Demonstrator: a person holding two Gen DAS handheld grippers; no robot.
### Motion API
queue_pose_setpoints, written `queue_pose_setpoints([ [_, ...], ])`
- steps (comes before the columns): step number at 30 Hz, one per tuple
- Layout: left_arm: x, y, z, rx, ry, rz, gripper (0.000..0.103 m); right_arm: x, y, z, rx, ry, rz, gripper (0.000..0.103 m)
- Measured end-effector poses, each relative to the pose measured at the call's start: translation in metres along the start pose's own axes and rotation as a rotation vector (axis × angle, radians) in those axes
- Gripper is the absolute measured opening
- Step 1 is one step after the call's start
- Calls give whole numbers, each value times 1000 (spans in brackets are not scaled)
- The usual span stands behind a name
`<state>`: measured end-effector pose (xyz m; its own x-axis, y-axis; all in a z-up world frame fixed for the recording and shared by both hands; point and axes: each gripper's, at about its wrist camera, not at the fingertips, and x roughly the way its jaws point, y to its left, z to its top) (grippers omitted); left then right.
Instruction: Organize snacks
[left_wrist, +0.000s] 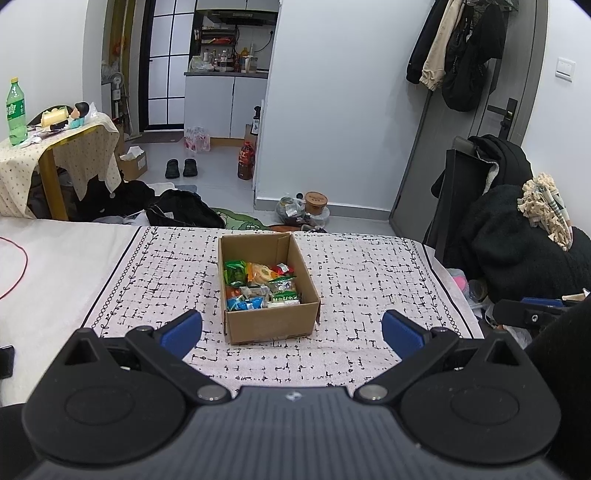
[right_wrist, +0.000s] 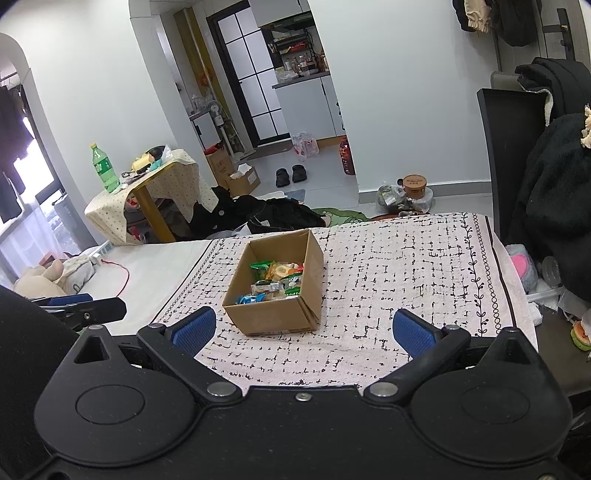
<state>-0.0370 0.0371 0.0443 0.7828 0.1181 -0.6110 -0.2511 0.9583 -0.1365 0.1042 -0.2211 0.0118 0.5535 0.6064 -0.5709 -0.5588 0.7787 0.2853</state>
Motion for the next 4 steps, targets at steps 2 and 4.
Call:
queue_pose_setpoints([
  [2,0,0,0,-1,1,-3,103,0,-1,0,4,1,3,103],
  [4,1,-1,1,-3,3,-7,103,0,-1,1,7,1,6,103],
])
